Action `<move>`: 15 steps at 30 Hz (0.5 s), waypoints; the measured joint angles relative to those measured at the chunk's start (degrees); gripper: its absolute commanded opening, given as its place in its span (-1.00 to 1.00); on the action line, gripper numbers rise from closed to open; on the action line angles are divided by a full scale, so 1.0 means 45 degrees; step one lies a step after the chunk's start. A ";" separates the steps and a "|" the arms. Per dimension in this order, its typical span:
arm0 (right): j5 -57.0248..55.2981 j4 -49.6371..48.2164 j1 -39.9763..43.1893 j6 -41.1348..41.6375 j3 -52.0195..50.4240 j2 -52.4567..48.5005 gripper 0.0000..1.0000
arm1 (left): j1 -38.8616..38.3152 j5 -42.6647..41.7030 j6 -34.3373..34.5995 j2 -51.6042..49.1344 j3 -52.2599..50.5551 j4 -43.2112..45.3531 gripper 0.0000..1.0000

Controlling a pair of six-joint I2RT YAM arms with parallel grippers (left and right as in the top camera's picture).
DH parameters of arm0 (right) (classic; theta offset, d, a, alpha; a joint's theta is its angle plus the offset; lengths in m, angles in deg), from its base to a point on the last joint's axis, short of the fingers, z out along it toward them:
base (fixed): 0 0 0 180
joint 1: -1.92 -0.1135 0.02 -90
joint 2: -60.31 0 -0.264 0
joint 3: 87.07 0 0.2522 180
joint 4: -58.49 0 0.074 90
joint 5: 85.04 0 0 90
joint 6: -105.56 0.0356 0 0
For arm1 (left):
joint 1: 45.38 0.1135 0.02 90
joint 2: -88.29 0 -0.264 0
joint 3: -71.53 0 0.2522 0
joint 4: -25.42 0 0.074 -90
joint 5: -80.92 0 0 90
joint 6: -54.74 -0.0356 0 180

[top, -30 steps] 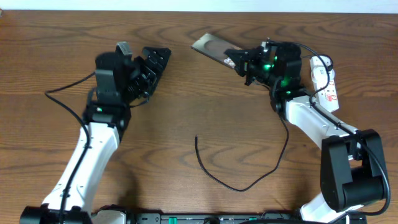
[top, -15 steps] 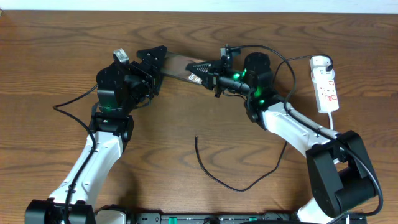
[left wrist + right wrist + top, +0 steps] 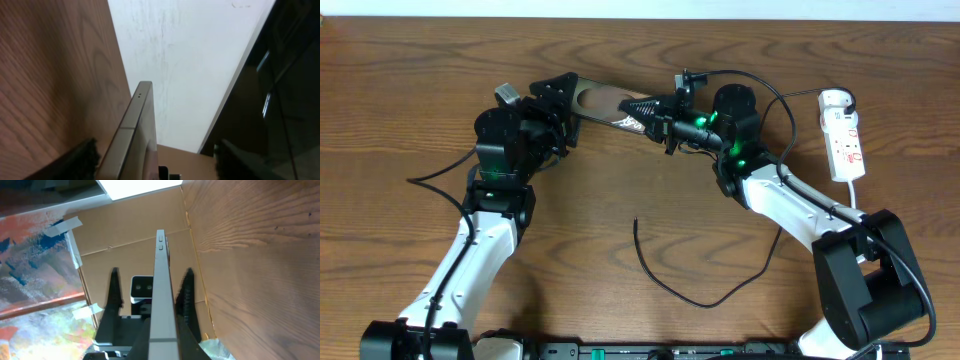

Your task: Plug charger to phone and switch on socket

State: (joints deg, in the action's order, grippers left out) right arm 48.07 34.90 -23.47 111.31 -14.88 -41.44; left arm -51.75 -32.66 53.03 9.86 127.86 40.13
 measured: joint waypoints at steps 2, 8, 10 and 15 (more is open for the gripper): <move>0.0000 0.0000 0.0000 0.0000 0.0000 0.0000 -0.98 | 0.0000 0.0005 0.0049 0.0000 -0.0005 -0.0015 0.23; 0.0000 0.0000 -0.0015 0.0005 0.0000 0.0000 -0.97 | 0.0000 0.0005 0.0068 0.0000 -0.0005 -0.0010 0.22; -0.0044 0.0000 -0.0107 0.0087 0.0000 0.0000 -0.97 | 0.0000 0.0039 0.0005 0.0000 -0.0005 -0.0010 0.22; 0.0029 0.0015 -0.0364 0.0573 0.0000 0.0000 -0.97 | 0.0000 0.0083 -0.0068 0.0000 -0.0005 -0.0015 0.22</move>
State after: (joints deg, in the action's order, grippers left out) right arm 48.20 34.97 -25.11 113.89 -14.88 -41.44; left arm -51.75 -32.28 52.72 9.86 127.84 40.06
